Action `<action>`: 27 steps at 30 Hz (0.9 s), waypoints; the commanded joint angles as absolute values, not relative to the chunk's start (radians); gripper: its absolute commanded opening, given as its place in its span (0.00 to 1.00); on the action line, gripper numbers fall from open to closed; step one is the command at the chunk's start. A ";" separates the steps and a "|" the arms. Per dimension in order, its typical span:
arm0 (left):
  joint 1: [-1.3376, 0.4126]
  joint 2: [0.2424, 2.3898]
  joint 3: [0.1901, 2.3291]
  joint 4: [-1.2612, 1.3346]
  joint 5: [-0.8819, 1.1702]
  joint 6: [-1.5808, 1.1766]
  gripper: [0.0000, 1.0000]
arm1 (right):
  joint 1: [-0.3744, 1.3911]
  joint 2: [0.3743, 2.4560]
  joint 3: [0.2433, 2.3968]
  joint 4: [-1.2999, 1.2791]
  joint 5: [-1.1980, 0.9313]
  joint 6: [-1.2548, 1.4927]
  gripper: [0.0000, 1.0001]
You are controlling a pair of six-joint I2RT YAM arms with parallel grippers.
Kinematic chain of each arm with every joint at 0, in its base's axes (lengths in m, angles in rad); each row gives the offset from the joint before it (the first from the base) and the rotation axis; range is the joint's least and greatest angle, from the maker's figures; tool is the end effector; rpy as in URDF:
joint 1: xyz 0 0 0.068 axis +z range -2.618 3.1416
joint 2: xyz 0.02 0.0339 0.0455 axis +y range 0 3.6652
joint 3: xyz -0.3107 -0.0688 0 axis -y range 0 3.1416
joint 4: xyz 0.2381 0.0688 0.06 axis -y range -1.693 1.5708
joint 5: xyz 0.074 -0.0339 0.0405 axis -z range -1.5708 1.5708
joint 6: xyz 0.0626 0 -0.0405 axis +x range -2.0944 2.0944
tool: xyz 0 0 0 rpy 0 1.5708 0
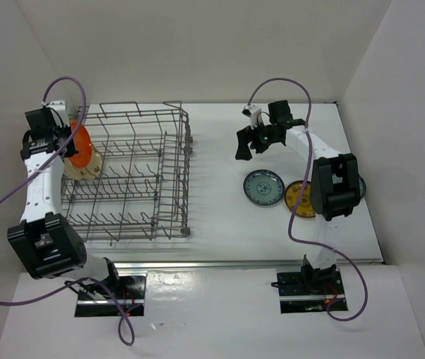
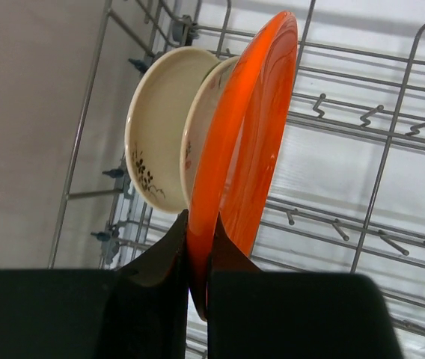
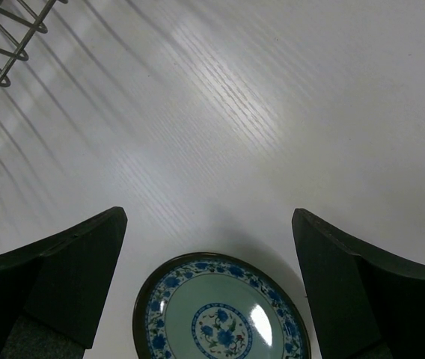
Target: Load the plates into the dish rack
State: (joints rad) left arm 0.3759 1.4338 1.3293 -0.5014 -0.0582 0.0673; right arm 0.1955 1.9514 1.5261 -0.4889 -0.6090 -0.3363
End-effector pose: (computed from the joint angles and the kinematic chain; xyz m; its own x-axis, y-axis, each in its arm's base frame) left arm 0.3082 0.1256 0.3784 -0.5562 -0.1473 -0.8179 -0.3744 0.9230 0.0883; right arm 0.4380 0.1232 0.2591 -0.5678 -0.3884 -0.7258 -0.7302 0.6447 0.2263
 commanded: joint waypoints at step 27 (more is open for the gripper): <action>0.390 1.687 1.347 -0.414 0.123 0.152 0.00 | 0.112 2.068 1.729 -0.659 -0.657 -0.511 1.00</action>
